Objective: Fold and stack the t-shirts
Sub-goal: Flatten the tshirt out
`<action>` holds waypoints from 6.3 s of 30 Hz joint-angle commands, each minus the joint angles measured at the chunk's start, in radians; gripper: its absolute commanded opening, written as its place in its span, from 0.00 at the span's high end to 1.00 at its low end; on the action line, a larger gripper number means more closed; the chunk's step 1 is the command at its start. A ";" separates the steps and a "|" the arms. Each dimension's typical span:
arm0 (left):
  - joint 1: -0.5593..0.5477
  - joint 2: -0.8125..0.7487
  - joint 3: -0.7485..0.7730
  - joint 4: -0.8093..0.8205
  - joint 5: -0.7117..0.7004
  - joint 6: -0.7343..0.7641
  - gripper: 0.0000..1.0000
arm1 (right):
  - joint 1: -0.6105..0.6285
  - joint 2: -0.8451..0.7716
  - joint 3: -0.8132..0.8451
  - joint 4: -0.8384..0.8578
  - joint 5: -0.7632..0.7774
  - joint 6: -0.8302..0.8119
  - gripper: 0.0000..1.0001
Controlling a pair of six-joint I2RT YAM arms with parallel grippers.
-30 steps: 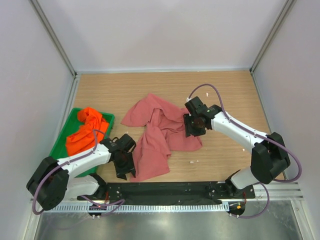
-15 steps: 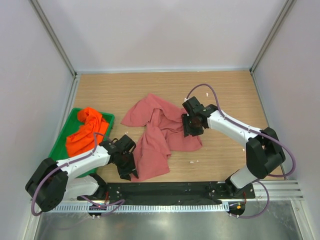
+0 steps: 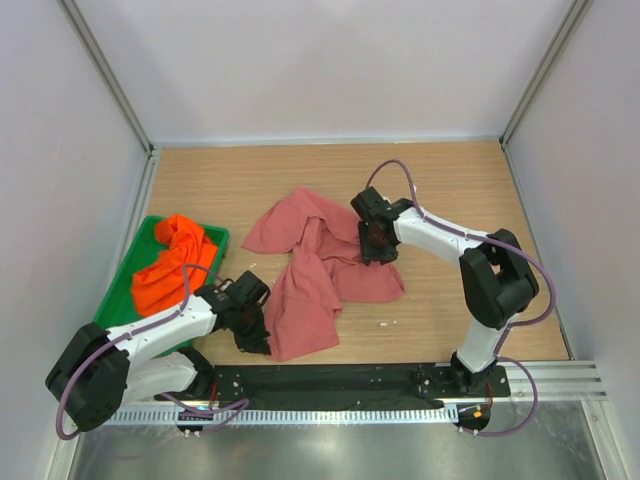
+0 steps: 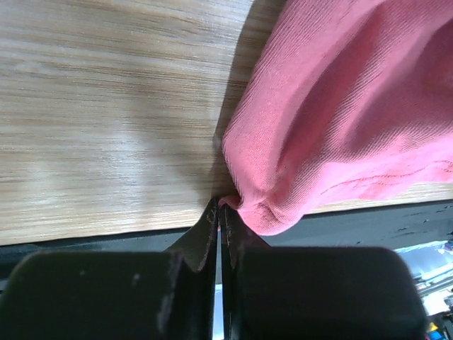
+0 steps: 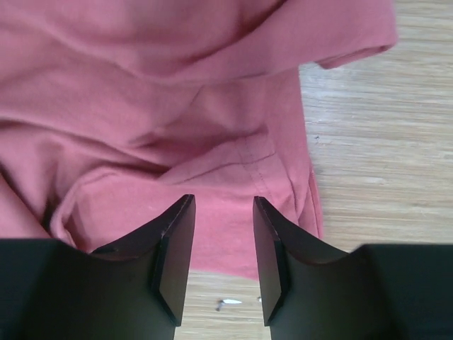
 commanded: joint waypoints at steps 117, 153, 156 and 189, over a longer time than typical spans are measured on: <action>0.002 0.098 0.120 0.012 -0.005 0.157 1.00 | -0.202 -0.009 -0.106 0.218 -0.457 -0.513 0.51; 0.002 0.089 0.097 0.044 0.021 0.111 1.00 | -0.206 -0.015 -0.138 0.283 -0.452 -0.405 0.75; 0.004 0.072 0.112 0.029 0.010 0.110 1.00 | -0.206 -0.024 -0.126 0.269 -0.457 -0.390 0.82; 0.223 0.052 1.551 0.020 -0.557 0.742 1.00 | -0.206 -0.620 0.374 0.330 0.355 -0.420 0.99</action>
